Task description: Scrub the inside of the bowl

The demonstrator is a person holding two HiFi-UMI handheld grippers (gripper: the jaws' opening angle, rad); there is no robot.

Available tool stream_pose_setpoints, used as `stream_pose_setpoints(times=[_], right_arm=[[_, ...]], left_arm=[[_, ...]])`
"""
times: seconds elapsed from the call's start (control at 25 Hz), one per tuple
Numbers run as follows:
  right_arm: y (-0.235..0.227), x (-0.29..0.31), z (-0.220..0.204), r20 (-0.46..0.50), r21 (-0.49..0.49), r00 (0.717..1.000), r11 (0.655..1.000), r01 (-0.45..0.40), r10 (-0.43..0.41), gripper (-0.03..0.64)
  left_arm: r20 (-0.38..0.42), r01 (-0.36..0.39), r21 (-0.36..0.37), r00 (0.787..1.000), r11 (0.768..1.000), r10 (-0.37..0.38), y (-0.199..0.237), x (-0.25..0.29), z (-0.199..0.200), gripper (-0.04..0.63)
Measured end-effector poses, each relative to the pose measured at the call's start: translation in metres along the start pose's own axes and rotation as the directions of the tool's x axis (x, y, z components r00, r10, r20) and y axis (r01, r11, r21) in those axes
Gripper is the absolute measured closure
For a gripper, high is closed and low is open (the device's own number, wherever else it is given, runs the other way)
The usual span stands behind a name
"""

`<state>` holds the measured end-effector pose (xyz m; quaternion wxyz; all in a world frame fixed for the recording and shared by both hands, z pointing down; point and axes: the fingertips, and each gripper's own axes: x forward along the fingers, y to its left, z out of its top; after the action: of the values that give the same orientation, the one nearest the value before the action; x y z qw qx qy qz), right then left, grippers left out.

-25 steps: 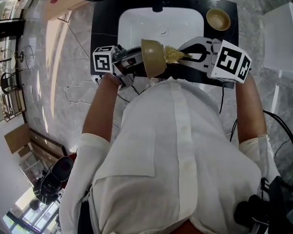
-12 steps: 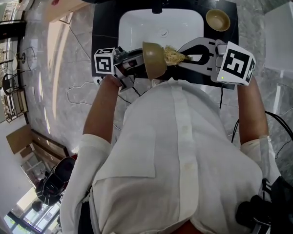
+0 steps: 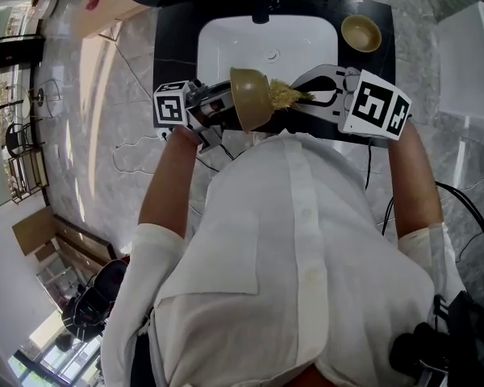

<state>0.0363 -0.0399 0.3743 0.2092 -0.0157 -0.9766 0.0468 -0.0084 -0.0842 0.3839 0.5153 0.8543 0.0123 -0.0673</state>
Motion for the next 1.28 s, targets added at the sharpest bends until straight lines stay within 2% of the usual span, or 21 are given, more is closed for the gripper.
stream_pose_setpoints(times=[0.28, 0.48, 0.68, 0.84, 1.0, 1.12, 1.28], right_arm=[[-0.005, -0.009, 0.024, 0.043, -0.012, 0.998, 0.999, 0.035, -0.035, 0.566], [0.009, -0.009, 0.032, 0.089, -0.032, 0.996, 0.999, -0.015, 0.017, 0.566], [0.018, -0.001, 0.018, 0.073, -0.015, 0.996, 0.998, -0.057, 0.058, 0.566], [0.001, -0.004, 0.0, 0.028, 0.054, 0.999, 0.998, 0.018, -0.02, 0.566], [-0.022, -0.019, 0.02, 0.081, 0.097, 0.992, 0.991, 0.088, -0.096, 0.566], [-0.022, -0.016, 0.038, 0.128, 0.116, 0.989, 0.992, 0.053, -0.068, 0.566], [-0.016, -0.005, 0.06, 0.145, 0.128, 0.989, 0.991, -0.022, 0.003, 0.566]], left_arm=[[-0.035, -0.012, 0.006, 0.999, 1.0, 0.012, -0.004, 0.0, -0.006, 0.584], [-0.03, -0.034, 0.016, 0.999, 0.999, 0.034, 0.002, -0.006, -0.007, 0.584], [-0.018, -0.031, 0.011, 0.999, 0.999, 0.031, 0.009, -0.011, -0.009, 0.584], [-0.048, -0.032, 0.022, 0.998, 0.999, 0.033, 0.012, -0.013, -0.014, 0.584], [-0.08, -0.038, 0.031, 0.996, 0.999, 0.04, 0.012, -0.014, -0.018, 0.584], [-0.124, -0.048, 0.024, 0.991, 0.999, 0.05, 0.017, -0.013, -0.028, 0.584], [-0.18, -0.076, 0.021, 0.981, 0.997, 0.078, 0.02, -0.013, -0.028, 0.584]])
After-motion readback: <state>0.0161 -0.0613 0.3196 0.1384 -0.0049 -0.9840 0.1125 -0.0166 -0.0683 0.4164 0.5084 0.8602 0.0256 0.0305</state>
